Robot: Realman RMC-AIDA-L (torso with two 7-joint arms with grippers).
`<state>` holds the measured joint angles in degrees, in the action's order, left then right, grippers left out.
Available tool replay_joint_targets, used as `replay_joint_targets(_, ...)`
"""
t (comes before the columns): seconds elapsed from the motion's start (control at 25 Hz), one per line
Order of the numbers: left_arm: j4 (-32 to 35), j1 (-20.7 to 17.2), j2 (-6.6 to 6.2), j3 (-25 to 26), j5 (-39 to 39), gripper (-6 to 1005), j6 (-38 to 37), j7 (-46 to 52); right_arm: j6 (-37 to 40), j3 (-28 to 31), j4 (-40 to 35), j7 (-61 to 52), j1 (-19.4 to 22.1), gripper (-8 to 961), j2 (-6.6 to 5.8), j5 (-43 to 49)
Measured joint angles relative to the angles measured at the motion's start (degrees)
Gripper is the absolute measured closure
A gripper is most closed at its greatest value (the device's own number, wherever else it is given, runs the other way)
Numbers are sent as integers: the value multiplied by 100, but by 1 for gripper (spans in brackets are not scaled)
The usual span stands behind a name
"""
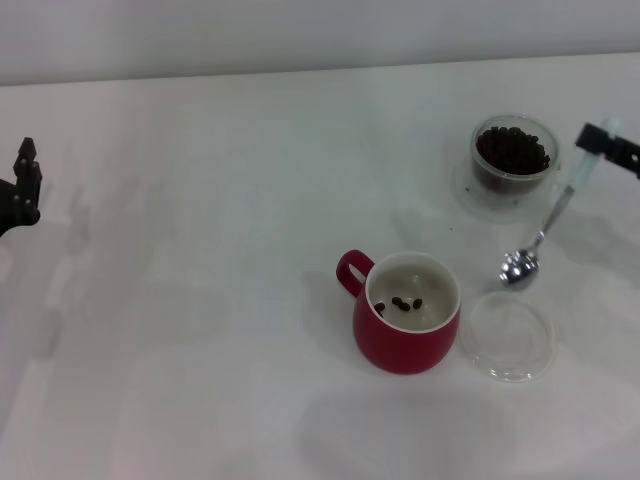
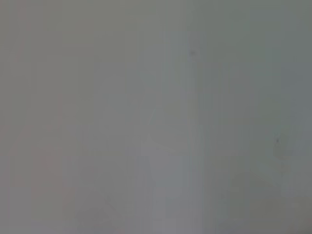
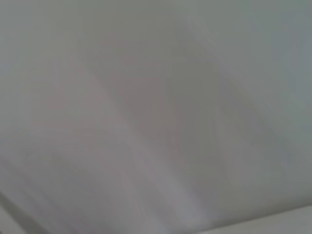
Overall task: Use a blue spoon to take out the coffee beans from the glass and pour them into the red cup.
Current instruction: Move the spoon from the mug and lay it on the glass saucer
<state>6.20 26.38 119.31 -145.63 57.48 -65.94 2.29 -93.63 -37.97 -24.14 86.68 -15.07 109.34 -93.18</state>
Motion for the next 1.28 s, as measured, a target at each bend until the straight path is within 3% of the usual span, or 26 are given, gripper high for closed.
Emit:
replay_joint_targets(0.2,4,-3,10,0,0,621,8,0,37,-26,21,258,204,752,-9,71)
replay_joint_targets(0.6,13,-54,22,0,0,622,12,0,634,-65,31,762,281,751,288,532)
replay_joint_targets(1.28,21,-103,23,-15,0,622,11,0,1033,-12,198,812,373,748,307,539)
